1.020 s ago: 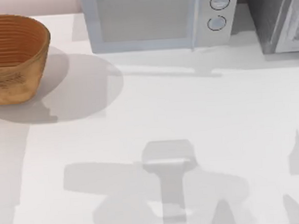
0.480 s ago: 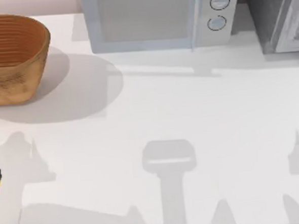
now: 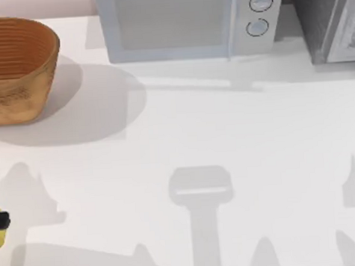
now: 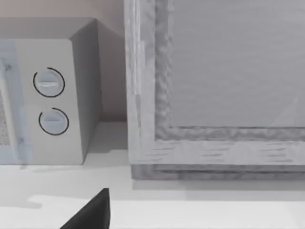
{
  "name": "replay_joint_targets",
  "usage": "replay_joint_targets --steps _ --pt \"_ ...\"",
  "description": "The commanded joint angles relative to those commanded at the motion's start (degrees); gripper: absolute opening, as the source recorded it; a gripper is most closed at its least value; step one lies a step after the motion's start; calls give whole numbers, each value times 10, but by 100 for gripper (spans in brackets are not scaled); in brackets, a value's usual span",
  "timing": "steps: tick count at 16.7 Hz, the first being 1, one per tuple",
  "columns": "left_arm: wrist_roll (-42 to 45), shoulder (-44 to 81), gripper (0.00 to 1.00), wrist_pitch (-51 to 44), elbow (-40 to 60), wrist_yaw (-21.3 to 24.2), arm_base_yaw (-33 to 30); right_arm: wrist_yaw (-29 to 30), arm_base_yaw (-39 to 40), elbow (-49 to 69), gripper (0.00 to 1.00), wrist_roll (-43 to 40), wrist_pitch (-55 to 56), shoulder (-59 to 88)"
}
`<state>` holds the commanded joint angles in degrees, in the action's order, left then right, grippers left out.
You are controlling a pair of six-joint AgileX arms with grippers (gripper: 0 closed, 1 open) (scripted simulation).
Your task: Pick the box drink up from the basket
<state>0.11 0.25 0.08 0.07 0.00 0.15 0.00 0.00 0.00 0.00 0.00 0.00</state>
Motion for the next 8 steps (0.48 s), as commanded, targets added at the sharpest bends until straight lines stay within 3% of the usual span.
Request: replay_joint_targets --steps 4,8 --pt "-6 35 0 13 21 -32 -14 0 0 0 100 0 0 0" --pt "-17 160 0 72 109 -153 -68 0 0 0 100 0 0 0"
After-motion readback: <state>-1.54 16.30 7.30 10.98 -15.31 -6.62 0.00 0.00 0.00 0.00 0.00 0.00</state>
